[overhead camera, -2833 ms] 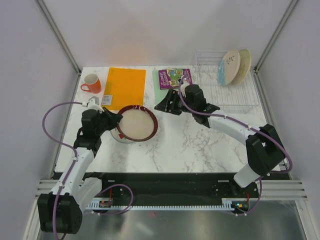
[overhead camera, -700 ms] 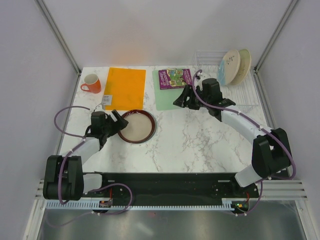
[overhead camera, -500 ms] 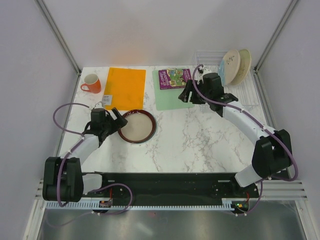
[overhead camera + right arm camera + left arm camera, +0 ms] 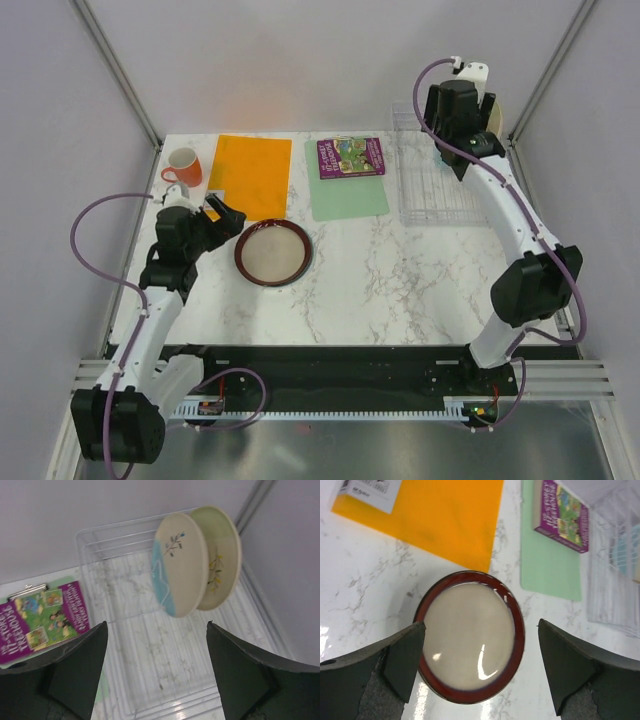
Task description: Unload the plates from the dish rack
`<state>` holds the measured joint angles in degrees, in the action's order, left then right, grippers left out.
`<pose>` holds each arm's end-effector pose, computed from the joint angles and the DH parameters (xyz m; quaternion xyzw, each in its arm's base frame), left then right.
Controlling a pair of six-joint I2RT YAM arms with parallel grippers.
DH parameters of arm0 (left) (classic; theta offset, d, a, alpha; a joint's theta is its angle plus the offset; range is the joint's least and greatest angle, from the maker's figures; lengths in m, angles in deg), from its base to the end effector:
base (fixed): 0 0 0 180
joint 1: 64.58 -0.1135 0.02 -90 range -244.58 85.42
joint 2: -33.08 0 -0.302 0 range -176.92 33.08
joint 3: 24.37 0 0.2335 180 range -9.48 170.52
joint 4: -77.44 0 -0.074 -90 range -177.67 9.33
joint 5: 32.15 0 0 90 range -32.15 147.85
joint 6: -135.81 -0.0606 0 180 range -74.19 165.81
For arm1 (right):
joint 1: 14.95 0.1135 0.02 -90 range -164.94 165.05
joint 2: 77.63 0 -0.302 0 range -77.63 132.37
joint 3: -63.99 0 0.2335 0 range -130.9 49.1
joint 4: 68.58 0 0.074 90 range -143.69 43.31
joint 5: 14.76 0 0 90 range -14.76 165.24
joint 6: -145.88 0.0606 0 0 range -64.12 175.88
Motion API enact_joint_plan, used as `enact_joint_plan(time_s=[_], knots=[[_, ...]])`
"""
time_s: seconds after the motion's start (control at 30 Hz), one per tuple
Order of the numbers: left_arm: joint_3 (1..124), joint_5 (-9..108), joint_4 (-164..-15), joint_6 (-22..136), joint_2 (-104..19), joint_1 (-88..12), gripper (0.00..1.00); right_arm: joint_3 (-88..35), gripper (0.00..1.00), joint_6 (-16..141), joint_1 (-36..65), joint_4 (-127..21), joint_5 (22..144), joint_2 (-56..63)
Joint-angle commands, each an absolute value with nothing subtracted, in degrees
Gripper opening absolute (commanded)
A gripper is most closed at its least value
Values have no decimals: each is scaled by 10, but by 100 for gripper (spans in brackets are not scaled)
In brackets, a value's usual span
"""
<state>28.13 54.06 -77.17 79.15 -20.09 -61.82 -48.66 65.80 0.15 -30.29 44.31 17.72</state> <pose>0.1928 -0.0133 0.2934 -0.2067 0.8225 -0.1906 0.4945 0.3834 0.0712 0.4385 0.1150 0.8003 -0.0963 0.5806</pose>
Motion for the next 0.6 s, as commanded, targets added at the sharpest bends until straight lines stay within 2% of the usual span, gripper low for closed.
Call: enact_joint_plan(time_s=[0.0,0.13,0.37,0.57], knots=[[317,463,-782,775,-190,-616,100,-563,86,627,-42,-286,364,266],[318,344,-828,753,-209,-616,100,-641,86,628,-84,-286,372,341],[318,357,-855,738,-219,-616,100,-748,86,611,-125,-283,410,436],[326,376,-856,744,-241,-616,100,-790,84,596,-138,-283,423,496]])
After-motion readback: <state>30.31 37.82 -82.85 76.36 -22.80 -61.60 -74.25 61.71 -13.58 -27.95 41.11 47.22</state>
